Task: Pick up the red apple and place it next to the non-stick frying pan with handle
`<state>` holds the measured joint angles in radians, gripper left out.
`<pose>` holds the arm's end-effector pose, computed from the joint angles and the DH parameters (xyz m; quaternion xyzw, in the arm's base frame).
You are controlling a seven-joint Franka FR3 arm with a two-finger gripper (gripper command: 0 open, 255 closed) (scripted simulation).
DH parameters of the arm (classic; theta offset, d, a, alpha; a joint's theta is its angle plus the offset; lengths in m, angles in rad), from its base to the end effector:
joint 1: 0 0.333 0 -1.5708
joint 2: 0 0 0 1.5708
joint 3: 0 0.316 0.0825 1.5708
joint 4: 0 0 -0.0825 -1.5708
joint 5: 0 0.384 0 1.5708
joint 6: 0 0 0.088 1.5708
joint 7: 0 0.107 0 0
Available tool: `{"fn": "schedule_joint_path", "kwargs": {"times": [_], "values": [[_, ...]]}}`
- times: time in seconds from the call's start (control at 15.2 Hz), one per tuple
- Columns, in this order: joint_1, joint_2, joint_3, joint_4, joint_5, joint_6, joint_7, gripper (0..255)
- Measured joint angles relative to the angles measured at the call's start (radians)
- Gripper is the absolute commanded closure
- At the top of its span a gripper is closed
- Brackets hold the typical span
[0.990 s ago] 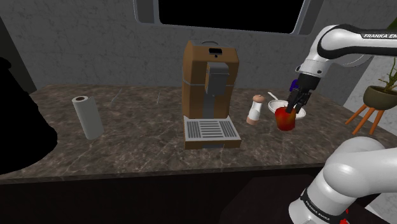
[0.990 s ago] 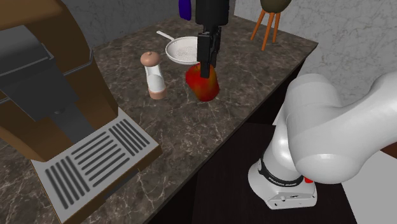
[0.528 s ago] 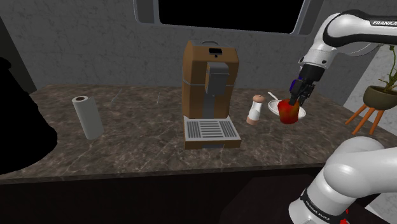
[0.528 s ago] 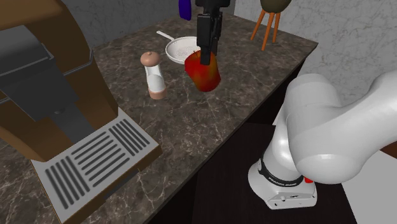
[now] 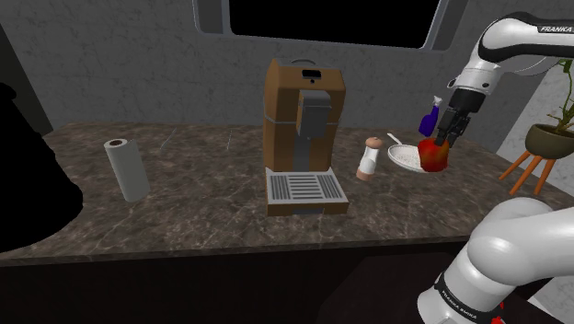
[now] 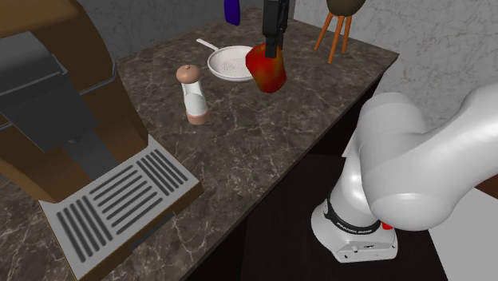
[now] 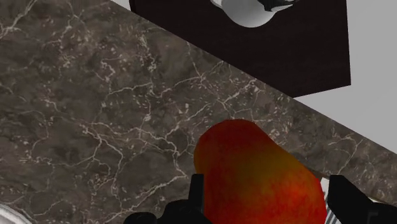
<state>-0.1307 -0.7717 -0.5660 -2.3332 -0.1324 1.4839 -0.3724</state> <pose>0.2199 -0.2557 0.5419 -0.9861 0.0767 0.0149 0.1468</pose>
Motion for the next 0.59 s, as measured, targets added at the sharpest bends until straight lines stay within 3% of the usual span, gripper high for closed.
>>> {"fn": "schedule_joint_path", "kwargs": {"times": [0.4,0.59], "values": [[0.024,0.124,-0.159,0.149,-0.054,-0.016,-0.153,255],[0.059,0.217,-0.260,0.251,-0.061,-0.021,-0.244,255]]}}
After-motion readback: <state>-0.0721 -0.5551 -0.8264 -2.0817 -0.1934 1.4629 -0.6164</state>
